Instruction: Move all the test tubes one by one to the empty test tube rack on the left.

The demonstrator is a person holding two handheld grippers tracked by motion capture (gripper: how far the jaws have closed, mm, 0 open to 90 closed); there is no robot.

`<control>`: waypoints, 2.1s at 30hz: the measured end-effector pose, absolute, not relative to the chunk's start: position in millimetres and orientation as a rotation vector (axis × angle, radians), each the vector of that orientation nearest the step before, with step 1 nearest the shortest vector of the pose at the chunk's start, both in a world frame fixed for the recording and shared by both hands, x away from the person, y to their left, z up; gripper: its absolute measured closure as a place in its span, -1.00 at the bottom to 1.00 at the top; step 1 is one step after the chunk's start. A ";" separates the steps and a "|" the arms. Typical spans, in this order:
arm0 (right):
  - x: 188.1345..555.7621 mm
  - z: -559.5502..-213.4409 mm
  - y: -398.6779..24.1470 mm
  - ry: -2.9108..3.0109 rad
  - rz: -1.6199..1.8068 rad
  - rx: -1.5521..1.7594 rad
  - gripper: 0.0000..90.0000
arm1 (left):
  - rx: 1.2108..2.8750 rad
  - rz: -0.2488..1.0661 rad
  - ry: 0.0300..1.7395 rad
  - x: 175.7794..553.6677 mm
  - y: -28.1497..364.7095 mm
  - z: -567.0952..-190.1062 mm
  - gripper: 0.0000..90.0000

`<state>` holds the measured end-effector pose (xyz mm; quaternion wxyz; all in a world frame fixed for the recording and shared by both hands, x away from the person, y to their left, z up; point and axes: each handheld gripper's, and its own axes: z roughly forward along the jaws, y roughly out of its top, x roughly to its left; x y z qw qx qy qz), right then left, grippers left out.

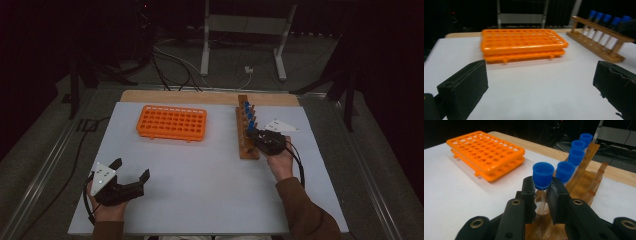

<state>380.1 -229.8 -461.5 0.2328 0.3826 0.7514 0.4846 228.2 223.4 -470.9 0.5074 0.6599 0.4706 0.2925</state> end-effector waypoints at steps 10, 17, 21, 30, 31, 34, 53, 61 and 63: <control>377.3 -446.7 -230.7 2.052 1.305 1.046 0.71 | 1.681 0.655 1.007 244.6 188.8 -460.0 -0.99; 376.0 -436.3 -232.0 2.052 1.294 1.052 0.71 | 1.640 0.673 0.960 263.1 176.1 -435.0 -0.99; 375.1 -432.0 -233.5 2.046 1.303 1.059 0.70 | 1.629 0.654 0.954 274.0 170.4 -426.7 -0.99; 369.4 -409.9 -233.7 2.023 1.338 1.027 0.70 | 1.632 0.643 0.939 296.4 150.4 -420.6 -0.99; 368.7 -405.9 -231.9 2.026 1.348 1.017 0.70 | 1.632 0.638 0.936 299.3 148.0 -420.6 -0.99; 368.1 -401.9 -227.9 2.034 1.370 1.007 0.70 | 1.649 0.637 0.917 307.0 138.8 -421.0 -0.99; 365.6 -399.9 -184.7 2.143 1.435 0.999 0.70 | 1.769 0.570 0.846 340.7 56.7 -427.7 -0.84; 365.7 -401.2 -170.0 2.180 1.485 1.003 0.70 | 1.804 0.505 0.794 344.3 35.0 -432.3 -0.37; 365.5 -401.7 -168.9 2.183 1.488 1.000 0.70 | 1.811 0.519 0.793 344.4 31.2 -432.8 -0.25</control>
